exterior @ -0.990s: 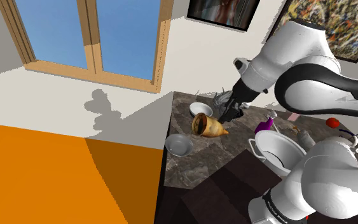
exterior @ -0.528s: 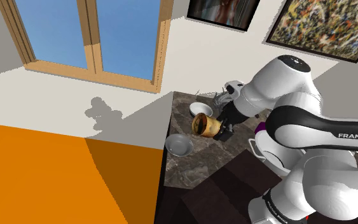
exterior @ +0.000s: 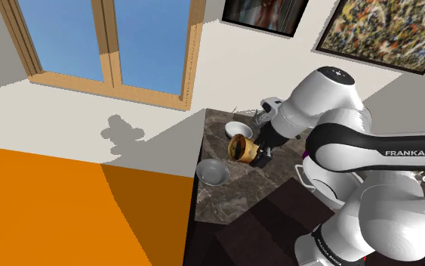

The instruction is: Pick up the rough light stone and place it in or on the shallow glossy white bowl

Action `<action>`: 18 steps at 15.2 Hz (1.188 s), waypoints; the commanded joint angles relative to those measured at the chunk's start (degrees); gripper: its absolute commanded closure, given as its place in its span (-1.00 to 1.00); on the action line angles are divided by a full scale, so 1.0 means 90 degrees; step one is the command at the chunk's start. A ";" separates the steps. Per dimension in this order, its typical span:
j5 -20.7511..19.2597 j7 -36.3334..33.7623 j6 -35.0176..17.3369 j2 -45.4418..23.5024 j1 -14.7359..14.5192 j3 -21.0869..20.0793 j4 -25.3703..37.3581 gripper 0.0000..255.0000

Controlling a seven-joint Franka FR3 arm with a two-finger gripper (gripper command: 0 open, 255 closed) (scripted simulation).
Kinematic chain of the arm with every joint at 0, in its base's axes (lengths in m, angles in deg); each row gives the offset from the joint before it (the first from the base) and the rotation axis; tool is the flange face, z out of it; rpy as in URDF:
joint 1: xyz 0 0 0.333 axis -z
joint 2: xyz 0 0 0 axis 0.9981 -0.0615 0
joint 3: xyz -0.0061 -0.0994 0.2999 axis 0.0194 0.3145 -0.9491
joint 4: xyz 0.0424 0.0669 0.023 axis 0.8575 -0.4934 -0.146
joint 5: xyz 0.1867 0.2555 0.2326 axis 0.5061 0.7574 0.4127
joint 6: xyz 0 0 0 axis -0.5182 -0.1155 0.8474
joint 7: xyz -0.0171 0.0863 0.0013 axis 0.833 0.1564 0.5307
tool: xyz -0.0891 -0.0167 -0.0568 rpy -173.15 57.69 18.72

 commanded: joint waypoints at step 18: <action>0.1251 0.1041 -0.0291 -0.7621 0.0335 0.0521 0.3573 -1.00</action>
